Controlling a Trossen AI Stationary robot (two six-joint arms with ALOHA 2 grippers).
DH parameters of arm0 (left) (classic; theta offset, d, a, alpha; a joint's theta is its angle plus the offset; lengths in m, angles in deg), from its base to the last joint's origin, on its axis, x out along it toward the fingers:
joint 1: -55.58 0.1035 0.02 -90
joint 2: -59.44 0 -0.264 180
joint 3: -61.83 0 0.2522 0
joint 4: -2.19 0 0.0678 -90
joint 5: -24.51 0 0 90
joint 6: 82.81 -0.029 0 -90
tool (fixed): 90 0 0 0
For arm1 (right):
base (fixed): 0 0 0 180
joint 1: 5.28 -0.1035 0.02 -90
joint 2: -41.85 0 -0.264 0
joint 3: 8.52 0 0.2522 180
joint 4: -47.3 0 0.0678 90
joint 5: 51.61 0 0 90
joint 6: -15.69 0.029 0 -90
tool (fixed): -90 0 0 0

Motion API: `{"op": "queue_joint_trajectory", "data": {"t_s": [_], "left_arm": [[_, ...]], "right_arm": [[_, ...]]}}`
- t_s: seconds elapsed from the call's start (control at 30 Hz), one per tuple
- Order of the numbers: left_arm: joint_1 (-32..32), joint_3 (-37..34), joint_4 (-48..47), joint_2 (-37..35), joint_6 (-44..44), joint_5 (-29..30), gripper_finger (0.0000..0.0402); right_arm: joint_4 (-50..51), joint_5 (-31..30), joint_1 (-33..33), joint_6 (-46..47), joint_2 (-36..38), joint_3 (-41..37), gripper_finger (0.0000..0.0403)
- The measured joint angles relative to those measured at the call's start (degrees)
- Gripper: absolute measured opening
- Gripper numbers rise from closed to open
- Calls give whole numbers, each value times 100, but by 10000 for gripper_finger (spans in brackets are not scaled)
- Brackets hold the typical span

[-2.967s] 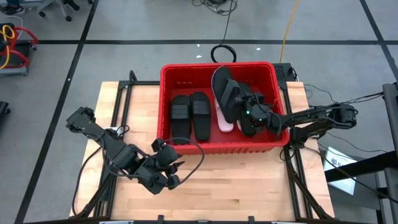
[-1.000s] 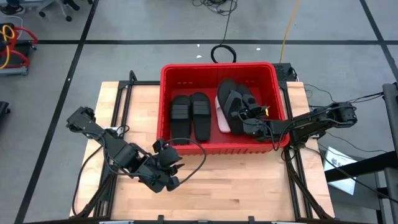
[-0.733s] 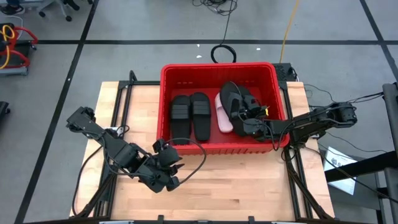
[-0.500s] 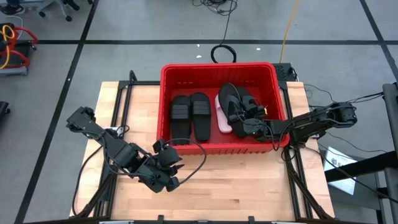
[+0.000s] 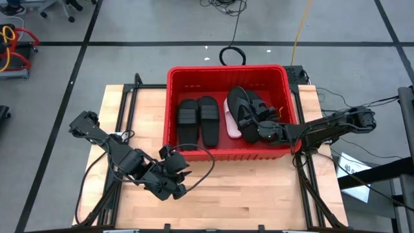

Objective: Pick and place slides into bin
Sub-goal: Put the black slipper into the red bin

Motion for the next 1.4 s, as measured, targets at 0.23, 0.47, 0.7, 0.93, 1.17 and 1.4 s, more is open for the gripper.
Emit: {"op": "queue_joint_trajectory", "data": {"t_s": [0.23,0.47,0.7,0.93,1.17,1.4], "left_arm": [[0,0,0,0,-23,0,106],[0,0,2,0,-285,292,106],[0,0,24,-239,-781,910,72],[89,4,137,-516,-1209,1073,7],[117,4,125,-544,-1438,1107,2],[246,2,118,-591,-1650,1117,2]], "right_arm": [[-62,305,0,-457,691,0,178],[-65,1850,-76,-1499,1743,0,116],[37,2984,-585,-2394,2547,0,9],[607,2454,-831,-2456,2793,0,3],[880,1768,-732,-2425,2773,6,0],[2755,2208,-559,-1533,2699,1011,0]]}}
